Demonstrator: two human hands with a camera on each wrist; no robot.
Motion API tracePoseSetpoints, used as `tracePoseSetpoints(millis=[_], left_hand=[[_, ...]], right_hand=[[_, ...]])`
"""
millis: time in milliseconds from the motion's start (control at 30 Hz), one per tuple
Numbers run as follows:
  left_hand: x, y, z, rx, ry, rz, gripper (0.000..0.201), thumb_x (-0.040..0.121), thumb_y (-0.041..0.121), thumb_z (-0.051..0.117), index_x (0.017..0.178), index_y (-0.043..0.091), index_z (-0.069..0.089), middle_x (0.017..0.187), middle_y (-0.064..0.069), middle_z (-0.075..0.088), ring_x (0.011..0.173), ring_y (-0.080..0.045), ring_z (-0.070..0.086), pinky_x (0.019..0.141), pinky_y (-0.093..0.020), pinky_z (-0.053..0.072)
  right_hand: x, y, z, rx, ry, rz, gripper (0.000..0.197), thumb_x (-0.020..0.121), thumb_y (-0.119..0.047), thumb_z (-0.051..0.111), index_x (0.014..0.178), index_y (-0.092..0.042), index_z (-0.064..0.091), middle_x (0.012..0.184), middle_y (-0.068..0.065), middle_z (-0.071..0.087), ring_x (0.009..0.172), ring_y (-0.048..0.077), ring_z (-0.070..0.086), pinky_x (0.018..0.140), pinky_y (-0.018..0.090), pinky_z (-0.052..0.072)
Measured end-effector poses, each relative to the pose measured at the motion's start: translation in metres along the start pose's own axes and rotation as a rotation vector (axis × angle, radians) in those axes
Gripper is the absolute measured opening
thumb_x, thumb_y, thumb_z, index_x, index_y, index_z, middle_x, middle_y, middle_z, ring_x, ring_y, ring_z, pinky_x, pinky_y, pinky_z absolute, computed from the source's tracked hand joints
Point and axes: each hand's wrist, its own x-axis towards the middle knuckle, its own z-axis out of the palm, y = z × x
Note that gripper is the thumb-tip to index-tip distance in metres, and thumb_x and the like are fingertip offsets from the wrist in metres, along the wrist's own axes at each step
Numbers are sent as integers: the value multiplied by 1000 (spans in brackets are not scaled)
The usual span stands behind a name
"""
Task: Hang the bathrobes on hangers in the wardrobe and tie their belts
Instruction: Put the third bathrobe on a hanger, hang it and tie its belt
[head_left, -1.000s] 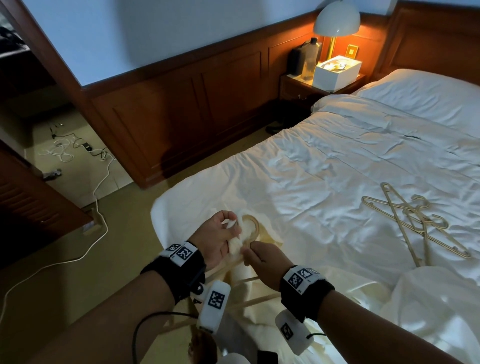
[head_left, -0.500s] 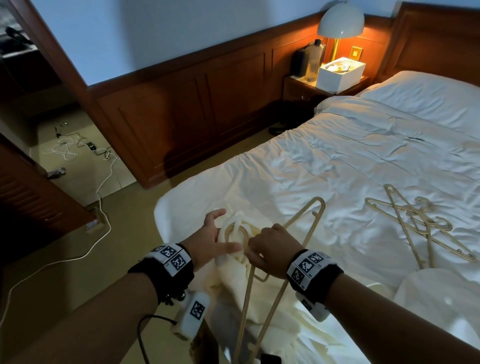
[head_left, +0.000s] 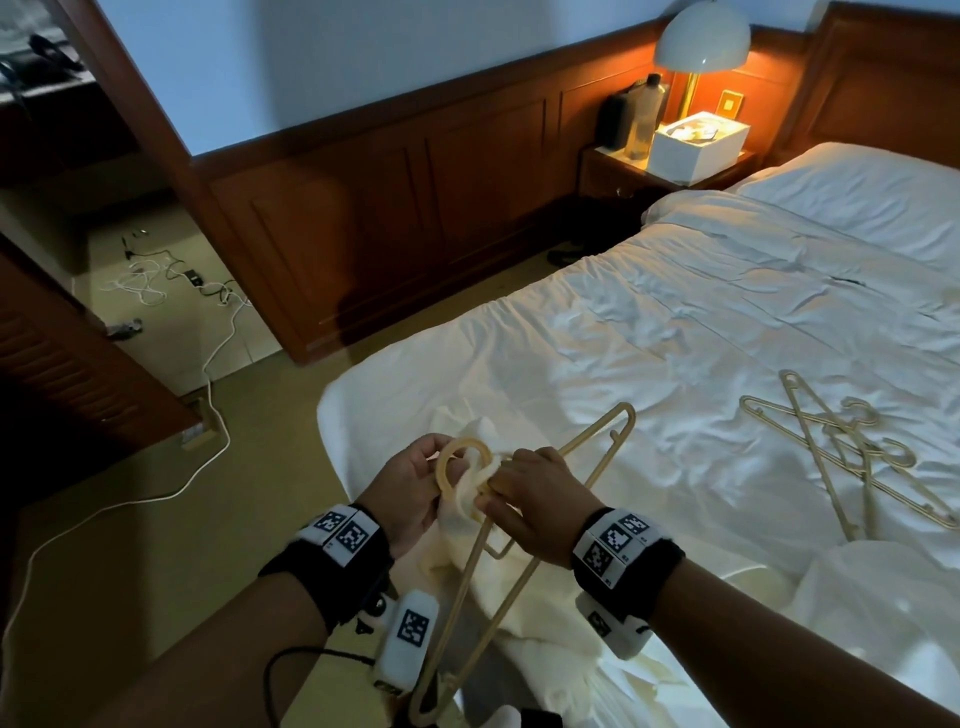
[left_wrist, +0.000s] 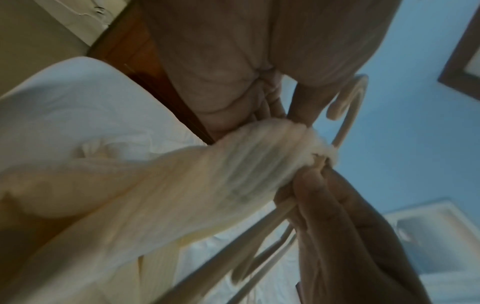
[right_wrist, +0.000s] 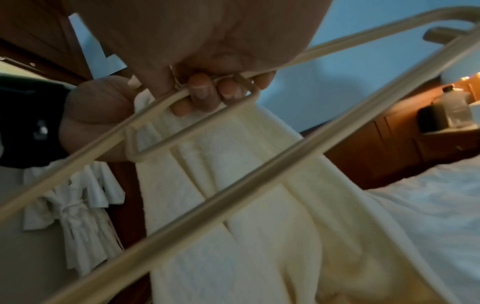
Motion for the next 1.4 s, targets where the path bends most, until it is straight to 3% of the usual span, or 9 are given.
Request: tracePoseSetpoints(millis=[267, 367, 500, 600, 800, 933, 1067, 1233, 1400], left_hand=[[-13, -5, -14, 352, -150, -19, 44, 73, 17, 60, 117, 9, 60, 111, -17, 67, 103, -32, 63, 93, -47, 51], [-16, -19, -9, 835, -229, 86, 64, 77, 43, 68, 134, 38, 40, 128, 11, 57, 117, -7, 55, 98, -33, 47], [-17, -21, -8, 860, -38, 126, 49, 89, 37, 60, 134, 36, 41, 125, 14, 57, 118, -7, 52, 100, -30, 41], [-20, -23, -18, 936, -130, 136, 47, 92, 37, 54, 137, 31, 40, 131, 10, 55, 125, -9, 48, 105, -32, 38], [-24, -17, -28, 1040, -242, 173, 53, 86, 60, 52, 129, 31, 45, 123, 12, 60, 115, -6, 54, 100, -33, 44], [-24, -13, -38, 996, -230, 179, 57, 78, 72, 49, 119, 32, 53, 113, 13, 65, 105, -4, 58, 94, -32, 48], [-18, -14, -59, 910, -182, 150, 55, 83, 68, 49, 122, 30, 56, 115, 12, 65, 107, -2, 58, 96, -28, 46], [8, -17, -110, 780, 48, 193, 44, 85, 58, 53, 117, 28, 62, 111, 12, 68, 105, -6, 61, 96, -33, 48], [47, 21, -141, 668, 373, 295, 36, 93, 38, 55, 118, 13, 62, 110, -3, 68, 106, -21, 61, 91, -29, 47]], right_hand=[[7, -6, -13, 107, 7, 76, 7, 90, -22, 36, 86, -27, 39, 75, -12, 41, 76, 16, 38, 81, 34, 30], [13, -7, -8, 112, -7, 65, 14, 91, -15, 42, 98, -25, 49, 83, -15, 43, 79, 13, 37, 81, 31, 32], [21, 3, -6, 317, -64, 112, 22, 93, -14, 48, 110, -17, 60, 95, -9, 46, 82, 11, 48, 80, 27, 44], [30, 18, -13, 346, -174, 351, 25, 89, -13, 54, 112, -16, 62, 100, -7, 48, 95, 14, 54, 91, 31, 47], [45, 33, -1, 16, -175, 542, 83, 66, -49, 81, 129, -36, 29, 120, -1, 32, 100, 23, 52, 81, 42, 53], [64, 48, -5, -293, -238, 434, 27, 86, -40, 63, 108, -26, 57, 111, 4, 48, 107, 27, 50, 79, 39, 49], [70, 73, -18, -274, -261, 575, 5, 85, -21, 54, 87, -19, 50, 89, 4, 53, 89, 29, 59, 67, 34, 46], [92, 88, -35, -251, -281, 705, 22, 81, -7, 51, 66, -18, 40, 84, 4, 55, 74, 27, 57, 53, 25, 37], [171, 35, -79, -309, -32, 662, 17, 81, -7, 49, 69, -17, 42, 76, 3, 52, 67, 25, 54, 54, 26, 37]])
